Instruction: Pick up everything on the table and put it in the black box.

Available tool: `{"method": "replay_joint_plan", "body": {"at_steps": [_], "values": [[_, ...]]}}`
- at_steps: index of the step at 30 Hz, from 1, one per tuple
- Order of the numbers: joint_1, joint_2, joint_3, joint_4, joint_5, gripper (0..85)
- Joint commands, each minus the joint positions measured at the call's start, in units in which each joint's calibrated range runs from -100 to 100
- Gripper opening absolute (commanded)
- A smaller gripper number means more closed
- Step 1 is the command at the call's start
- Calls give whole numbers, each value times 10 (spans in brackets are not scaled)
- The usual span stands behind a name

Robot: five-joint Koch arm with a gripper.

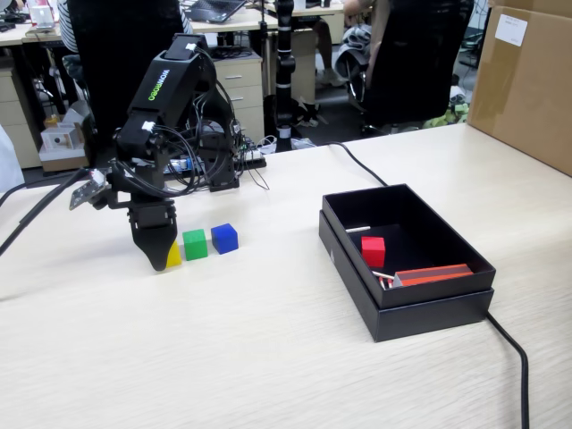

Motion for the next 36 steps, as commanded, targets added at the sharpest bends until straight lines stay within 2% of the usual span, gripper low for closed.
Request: {"method": "replay_joint_plan", "body": {"at_steps": [1, 10, 16, 20, 21, 23, 25, 29, 33, 36], "values": [[-2, -9, 40, 4, 3, 150], [-3, -32, 44, 4, 4, 102], [16, -141, 118, -41, 14, 102], [81, -215, 175, -73, 53, 102], [84, -217, 177, -74, 55, 102], [124, -234, 207, -84, 78, 104], [185, -236, 252, -84, 110, 104], [258, -206, 299, -85, 142, 104], [308, -117, 360, -92, 164, 104], [327, -51, 385, -92, 171, 105]]}}
